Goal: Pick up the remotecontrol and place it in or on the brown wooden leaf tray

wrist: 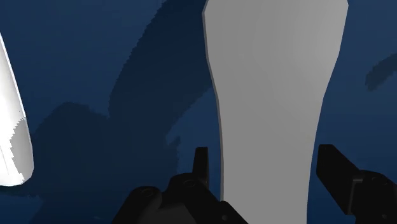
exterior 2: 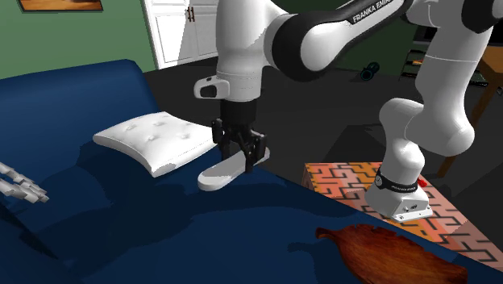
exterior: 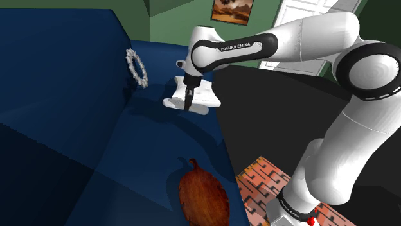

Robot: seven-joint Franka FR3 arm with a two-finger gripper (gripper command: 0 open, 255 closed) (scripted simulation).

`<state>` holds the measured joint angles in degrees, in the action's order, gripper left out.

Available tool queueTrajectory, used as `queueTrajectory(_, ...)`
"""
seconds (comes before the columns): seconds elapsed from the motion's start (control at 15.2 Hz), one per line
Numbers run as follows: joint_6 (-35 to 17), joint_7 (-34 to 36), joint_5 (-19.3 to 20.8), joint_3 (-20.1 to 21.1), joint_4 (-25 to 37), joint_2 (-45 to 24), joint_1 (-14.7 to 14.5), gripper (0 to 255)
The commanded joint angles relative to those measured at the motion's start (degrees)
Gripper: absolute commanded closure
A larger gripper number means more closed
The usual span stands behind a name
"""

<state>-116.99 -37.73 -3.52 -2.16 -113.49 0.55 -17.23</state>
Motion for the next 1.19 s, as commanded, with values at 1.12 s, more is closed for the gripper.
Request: queueTrajectory(1.12,-0.4,19.4,-3.9,12.7,-28.1,28.8,-9.5,255)
